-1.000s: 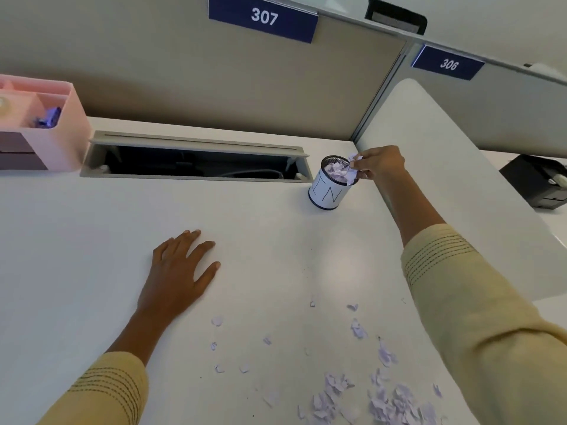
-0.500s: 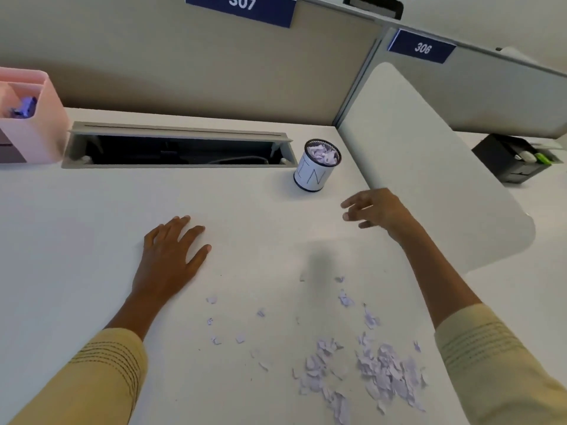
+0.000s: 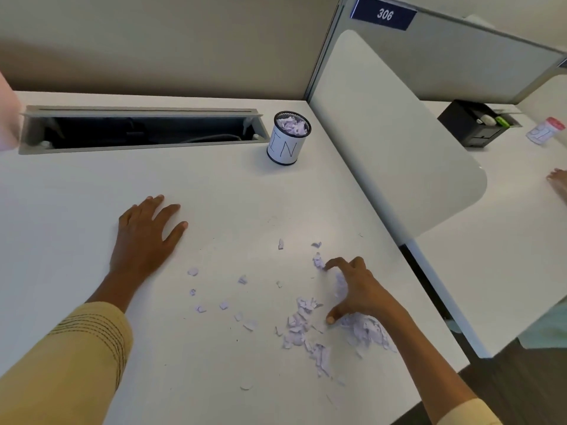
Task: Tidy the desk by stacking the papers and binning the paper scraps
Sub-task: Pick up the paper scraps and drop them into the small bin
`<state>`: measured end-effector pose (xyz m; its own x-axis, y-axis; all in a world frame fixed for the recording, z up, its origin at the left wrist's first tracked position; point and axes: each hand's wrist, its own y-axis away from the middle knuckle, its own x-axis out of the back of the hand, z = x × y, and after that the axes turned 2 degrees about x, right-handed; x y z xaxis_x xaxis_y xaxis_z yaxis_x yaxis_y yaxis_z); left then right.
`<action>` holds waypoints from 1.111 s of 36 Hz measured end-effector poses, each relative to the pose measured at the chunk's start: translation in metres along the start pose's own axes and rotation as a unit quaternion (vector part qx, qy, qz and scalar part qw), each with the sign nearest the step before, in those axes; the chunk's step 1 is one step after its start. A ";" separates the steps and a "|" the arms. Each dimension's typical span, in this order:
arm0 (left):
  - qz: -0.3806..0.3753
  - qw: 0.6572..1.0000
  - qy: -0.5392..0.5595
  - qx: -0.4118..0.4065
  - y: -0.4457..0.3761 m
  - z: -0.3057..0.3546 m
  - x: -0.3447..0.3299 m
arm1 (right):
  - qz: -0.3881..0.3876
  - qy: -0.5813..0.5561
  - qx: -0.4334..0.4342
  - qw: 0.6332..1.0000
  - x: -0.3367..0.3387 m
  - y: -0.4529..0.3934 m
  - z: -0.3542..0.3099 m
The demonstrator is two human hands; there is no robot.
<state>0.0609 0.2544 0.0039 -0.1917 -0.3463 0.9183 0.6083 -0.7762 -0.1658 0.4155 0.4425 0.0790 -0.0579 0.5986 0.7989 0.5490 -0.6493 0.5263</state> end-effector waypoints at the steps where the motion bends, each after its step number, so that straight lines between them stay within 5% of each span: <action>1: 0.001 1.000 0.000 0.000 0.000 0.000 0.000 | 0.008 -0.002 0.008 1.000 -0.004 -0.002 -0.005; 6: 0.006 1.000 0.008 0.003 -0.001 -0.001 0.000 | 0.075 -0.056 0.021 0.995 -0.010 -0.017 -0.030; 14: 0.008 1.000 0.005 0.008 0.000 0.000 0.000 | 0.081 -0.152 0.043 0.984 0.008 -0.042 -0.045; 20: 0.006 1.000 0.007 0.012 -0.001 0.002 0.002 | 0.061 -0.297 0.047 0.952 0.049 -0.070 -0.064; 25: -0.002 1.000 0.009 0.015 -0.001 0.001 0.000 | 0.123 -0.372 0.089 0.916 0.111 -0.111 -0.096; 32: -0.011 1.000 0.014 0.024 -0.001 0.001 0.000 | 0.247 -0.345 0.098 0.900 0.193 -0.172 -0.141; 40: -0.014 1.000 0.015 0.020 -0.002 0.001 0.001 | 0.229 -0.281 0.041 0.931 0.209 -0.205 -0.168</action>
<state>0.0603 0.2557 0.0055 -0.2326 -0.3412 0.9108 0.6332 -0.7639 -0.1245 0.1509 0.6220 0.1868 0.6315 0.4330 0.6432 0.4715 -0.8730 0.1248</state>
